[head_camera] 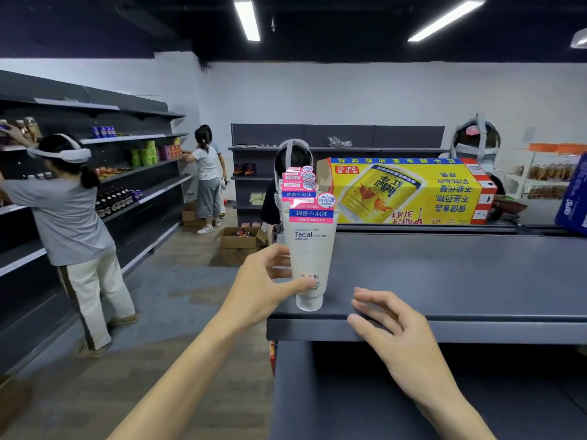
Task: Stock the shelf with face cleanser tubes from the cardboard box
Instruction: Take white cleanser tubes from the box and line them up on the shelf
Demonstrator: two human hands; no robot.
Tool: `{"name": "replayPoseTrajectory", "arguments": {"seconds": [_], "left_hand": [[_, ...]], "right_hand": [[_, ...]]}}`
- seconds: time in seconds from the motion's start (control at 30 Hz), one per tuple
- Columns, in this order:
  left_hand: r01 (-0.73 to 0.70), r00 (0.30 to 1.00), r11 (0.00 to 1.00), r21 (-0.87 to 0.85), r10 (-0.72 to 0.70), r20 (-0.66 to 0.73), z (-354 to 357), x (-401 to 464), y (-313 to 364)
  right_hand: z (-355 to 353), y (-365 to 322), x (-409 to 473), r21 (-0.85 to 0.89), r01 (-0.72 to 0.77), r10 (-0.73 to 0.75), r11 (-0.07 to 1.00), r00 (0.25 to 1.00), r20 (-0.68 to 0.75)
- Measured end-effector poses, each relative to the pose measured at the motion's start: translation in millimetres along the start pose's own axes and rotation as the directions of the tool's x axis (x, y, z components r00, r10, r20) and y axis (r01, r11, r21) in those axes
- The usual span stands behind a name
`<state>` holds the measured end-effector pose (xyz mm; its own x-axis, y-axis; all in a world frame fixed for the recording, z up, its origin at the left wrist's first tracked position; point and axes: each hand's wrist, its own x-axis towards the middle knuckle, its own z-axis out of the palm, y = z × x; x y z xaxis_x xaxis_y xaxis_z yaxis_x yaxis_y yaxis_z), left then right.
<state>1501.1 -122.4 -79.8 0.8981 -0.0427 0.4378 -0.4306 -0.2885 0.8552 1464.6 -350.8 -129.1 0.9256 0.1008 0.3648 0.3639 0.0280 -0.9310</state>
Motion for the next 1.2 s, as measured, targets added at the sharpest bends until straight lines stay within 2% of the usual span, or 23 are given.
{"name": "replayPoseTrajectory", "arguments": {"seconds": [0.13,0.6,0.9,1.2], "left_hand": [[0.004,0.998,1.0,-0.003,-0.004,-0.063,3,-3,-8],[0.044,0.99,0.999,-0.026,-0.047,-0.133,-1,18,-16],[0.056,0.984,0.992,0.11,-0.036,-0.172,-3,26,-18],[0.069,0.984,0.99,0.122,-0.048,-0.172,-4,26,-20]], "right_hand": [[-1,1,-1,0.002,-0.019,0.019,1.0,1.0,0.021],[-3,0,0,-0.023,-0.032,0.033,0.999,0.998,0.051],[-5,2,1,-0.035,-0.036,0.038,0.999,0.998,0.058],[-5,1,0,-0.069,-0.039,0.044,0.997,0.997,0.061]]}}
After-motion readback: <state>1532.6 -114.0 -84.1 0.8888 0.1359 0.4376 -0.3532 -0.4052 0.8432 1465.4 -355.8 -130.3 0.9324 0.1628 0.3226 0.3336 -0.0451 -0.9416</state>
